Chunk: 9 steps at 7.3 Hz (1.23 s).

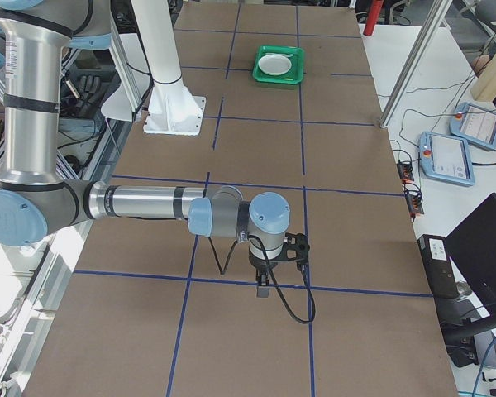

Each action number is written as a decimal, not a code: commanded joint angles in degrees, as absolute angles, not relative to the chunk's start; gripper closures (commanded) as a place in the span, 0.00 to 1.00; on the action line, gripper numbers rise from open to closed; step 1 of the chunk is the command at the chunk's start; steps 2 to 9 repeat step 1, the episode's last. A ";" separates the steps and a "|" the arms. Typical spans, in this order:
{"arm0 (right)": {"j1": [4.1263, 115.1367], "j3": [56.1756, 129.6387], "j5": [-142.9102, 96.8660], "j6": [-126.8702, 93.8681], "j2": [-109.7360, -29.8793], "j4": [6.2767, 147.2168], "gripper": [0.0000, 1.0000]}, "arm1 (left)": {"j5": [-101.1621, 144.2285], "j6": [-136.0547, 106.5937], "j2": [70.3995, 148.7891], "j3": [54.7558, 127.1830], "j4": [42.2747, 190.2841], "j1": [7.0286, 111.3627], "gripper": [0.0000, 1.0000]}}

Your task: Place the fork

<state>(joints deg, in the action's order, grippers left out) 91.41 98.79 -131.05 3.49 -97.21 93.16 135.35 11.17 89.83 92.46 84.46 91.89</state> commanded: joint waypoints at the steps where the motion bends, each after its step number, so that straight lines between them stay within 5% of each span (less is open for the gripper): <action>1: 91.41 98.79 -131.04 3.52 -97.21 93.16 0.00 | 135.35 11.16 89.91 92.46 84.46 91.93 0.00; 9: 91.41 98.79 -131.04 3.52 -97.21 93.16 0.00 | 135.35 11.16 89.91 92.46 84.46 91.93 0.00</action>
